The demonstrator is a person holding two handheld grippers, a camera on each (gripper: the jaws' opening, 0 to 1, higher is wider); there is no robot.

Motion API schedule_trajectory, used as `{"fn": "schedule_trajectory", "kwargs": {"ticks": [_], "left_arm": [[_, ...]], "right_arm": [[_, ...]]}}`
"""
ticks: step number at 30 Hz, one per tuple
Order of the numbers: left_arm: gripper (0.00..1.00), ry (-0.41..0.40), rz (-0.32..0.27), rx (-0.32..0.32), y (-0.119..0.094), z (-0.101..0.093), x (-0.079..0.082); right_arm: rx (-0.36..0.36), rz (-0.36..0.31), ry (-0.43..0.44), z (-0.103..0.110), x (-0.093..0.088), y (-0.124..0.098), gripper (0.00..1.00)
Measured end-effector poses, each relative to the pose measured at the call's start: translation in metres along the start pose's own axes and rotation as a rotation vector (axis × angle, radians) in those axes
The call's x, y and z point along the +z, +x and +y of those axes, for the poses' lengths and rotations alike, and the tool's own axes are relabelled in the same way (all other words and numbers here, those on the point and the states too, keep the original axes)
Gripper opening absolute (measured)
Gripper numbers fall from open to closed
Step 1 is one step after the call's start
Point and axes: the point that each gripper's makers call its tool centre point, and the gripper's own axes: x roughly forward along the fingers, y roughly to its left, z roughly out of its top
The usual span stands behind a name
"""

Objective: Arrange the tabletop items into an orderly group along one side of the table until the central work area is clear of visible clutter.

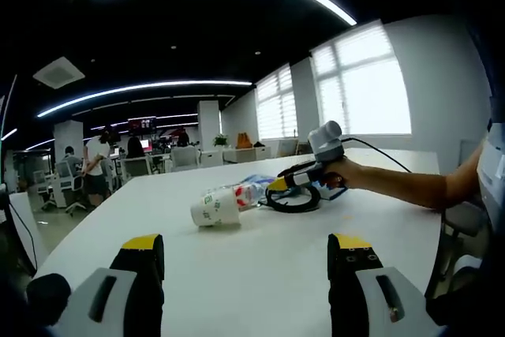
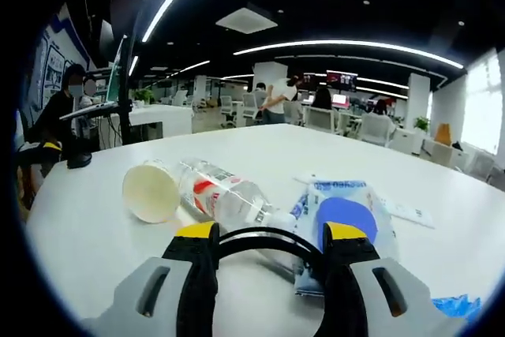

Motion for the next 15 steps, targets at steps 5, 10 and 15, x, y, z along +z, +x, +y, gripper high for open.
{"fn": "schedule_trajectory", "kwargs": {"ticks": [5, 10, 15], "left_arm": [[0.85, -0.004, 0.001, -0.002, 0.0006, -0.0015, 0.0001], [0.85, -0.005, 0.003, -0.002, 0.0016, -0.0034, 0.0002], [0.85, -0.008, 0.003, 0.002, -0.0002, -0.0033, 0.0001]], "right_arm": [[0.008, 0.004, 0.024, -0.0004, -0.0023, -0.0010, 0.50], [0.015, 0.013, 0.024, 0.0024, -0.0038, -0.0013, 0.50], [0.029, 0.028, 0.034, 0.0046, -0.0075, -0.0021, 0.49]]}}
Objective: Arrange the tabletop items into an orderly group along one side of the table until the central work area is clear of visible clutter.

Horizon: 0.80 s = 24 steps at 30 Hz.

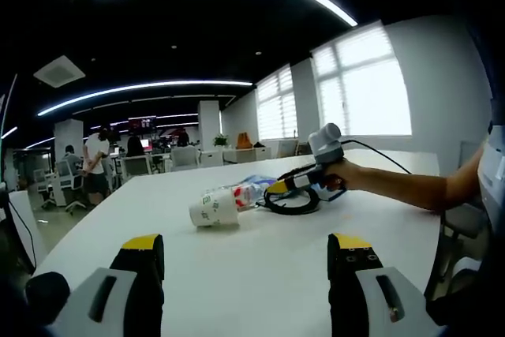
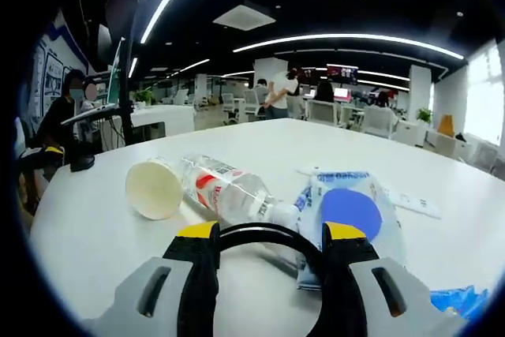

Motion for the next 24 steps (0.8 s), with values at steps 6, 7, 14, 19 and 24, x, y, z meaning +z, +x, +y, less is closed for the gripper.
{"fn": "schedule_trajectory", "kwargs": {"ticks": [6, 7, 14, 19, 24], "left_arm": [[0.85, -0.005, 0.001, 0.012, -0.003, 0.003, 0.000], [0.85, -0.006, -0.001, 0.013, -0.004, 0.004, 0.001], [0.85, -0.005, -0.003, 0.010, -0.007, 0.003, 0.002], [0.85, -0.009, -0.007, 0.012, -0.009, 0.004, 0.002], [0.85, -0.009, -0.010, 0.014, -0.011, 0.005, 0.003]], "right_arm": [[0.024, 0.019, 0.028, 0.006, -0.003, -0.003, 0.43], [0.024, 0.022, 0.024, 0.007, -0.004, -0.003, 0.44], [0.043, 0.047, 0.032, 0.014, -0.007, -0.005, 0.41], [0.066, 0.061, 0.055, 0.021, -0.011, -0.006, 0.39], [0.065, 0.059, 0.049, 0.023, -0.009, -0.007, 0.40]]}}
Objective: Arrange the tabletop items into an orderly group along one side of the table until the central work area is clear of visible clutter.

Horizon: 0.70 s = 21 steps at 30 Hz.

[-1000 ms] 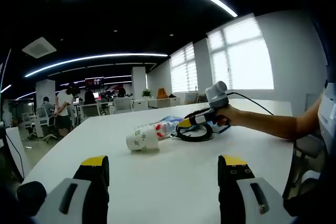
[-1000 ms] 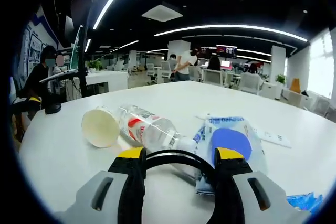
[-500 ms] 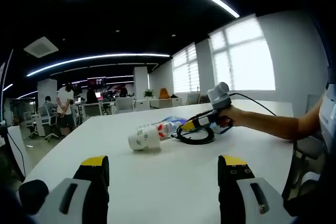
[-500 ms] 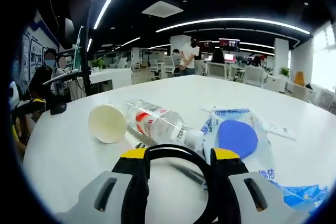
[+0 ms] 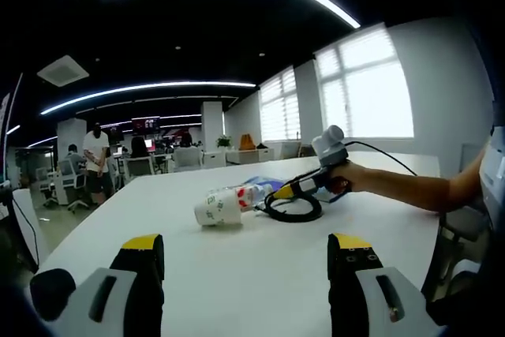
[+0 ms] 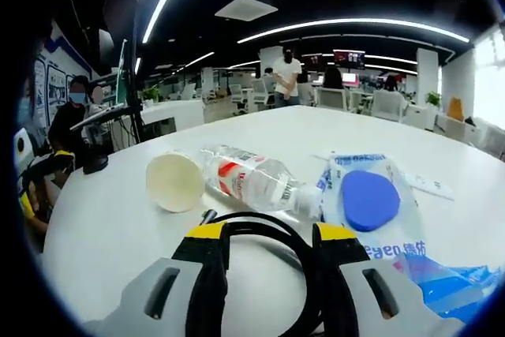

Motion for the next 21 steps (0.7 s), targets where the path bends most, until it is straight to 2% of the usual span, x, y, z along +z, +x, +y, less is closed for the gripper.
{"fn": "schedule_trajectory", "kwargs": {"ticks": [6, 13, 21], "left_arm": [[0.85, -0.003, 0.000, 0.005, -0.002, 0.002, -0.001], [0.85, -0.003, -0.001, 0.003, -0.002, 0.001, -0.001], [0.85, -0.003, -0.003, 0.011, -0.005, 0.004, 0.000]], "right_arm": [[0.009, 0.001, 0.009, 0.004, 0.000, 0.000, 0.41], [0.035, 0.018, 0.034, 0.011, -0.008, 0.000, 0.38], [0.024, -0.011, 0.016, 0.006, 0.003, -0.002, 0.38]]}}
